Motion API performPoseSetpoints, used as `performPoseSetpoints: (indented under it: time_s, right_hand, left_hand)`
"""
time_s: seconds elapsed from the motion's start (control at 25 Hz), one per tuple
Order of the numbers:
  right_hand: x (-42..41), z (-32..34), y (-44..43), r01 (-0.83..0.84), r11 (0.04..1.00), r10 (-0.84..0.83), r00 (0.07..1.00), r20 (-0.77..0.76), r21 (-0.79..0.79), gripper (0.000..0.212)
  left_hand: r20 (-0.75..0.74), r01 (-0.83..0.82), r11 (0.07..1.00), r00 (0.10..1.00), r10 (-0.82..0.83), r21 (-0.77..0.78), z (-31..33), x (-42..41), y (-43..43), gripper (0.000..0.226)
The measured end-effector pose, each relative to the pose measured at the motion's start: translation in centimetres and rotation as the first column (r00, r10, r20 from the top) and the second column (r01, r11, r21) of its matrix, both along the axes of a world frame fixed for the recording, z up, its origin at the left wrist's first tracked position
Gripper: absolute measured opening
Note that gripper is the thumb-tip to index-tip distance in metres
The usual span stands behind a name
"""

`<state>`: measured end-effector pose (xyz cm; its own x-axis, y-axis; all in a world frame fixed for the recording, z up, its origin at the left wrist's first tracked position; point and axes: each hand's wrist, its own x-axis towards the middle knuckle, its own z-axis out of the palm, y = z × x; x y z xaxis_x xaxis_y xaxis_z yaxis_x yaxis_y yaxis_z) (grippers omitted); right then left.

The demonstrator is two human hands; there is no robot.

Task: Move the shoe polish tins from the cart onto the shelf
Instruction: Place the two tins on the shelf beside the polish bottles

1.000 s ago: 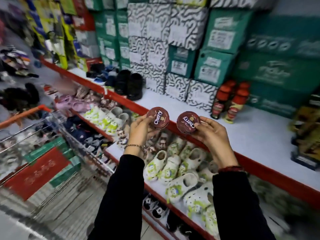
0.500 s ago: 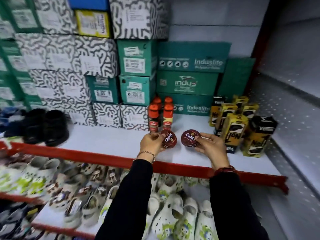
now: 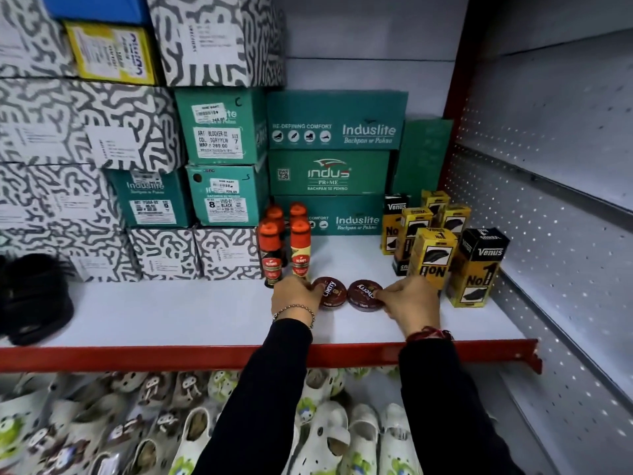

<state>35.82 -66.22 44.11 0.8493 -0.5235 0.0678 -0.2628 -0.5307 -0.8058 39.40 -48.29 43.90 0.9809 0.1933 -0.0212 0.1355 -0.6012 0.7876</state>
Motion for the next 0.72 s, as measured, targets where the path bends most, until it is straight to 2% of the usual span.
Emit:
performPoseSetpoints:
  time_s: [0.12,0.24,0.4,0.56,0.64,0.72]
  right_hand:
    - [-0.4,0.4,0.2,0.017,0.984,-0.024,0.999,-0.037,-0.176,0.019]
    - [-0.8,0.7,1.2,0.045,0.963,-0.026,0.997,0.077,-0.264,0.025]
    - [-0.7,1.4,2.5,-0.119,0.934,0.221,0.933,0.284,-0.338,0.032]
    - [-0.7,1.9,4.8,-0.208,0.859,0.370,0.883,0.287,-0.468,0.052]
    - [-0.9,2.3,6.5,-0.259,0.835,0.428,0.860,0.277,-0.485,0.060]
    - [-1.4,2.7,8.6,-0.327,0.800,0.502,0.824,0.262,-0.504,0.062]
  left_hand:
    - [-0.013,0.007,0.992,1.000,-0.005,0.128,0.1,0.0,-0.3,0.039]
    - [0.037,-0.025,0.982,0.999,0.018,0.188,0.3,-0.8,-0.4,0.039]
    - [0.170,-0.053,0.988,0.985,0.028,0.148,1.2,-2.6,0.4,0.034]
    - [0.413,-0.013,0.990,0.910,-0.048,0.143,2.5,-4.7,2.9,0.033]
    - [0.479,-0.024,0.978,0.874,-0.080,0.207,2.8,-6.1,4.3,0.044]
    - [0.498,-0.116,0.948,0.866,-0.050,0.297,2.8,-7.7,6.1,0.057]
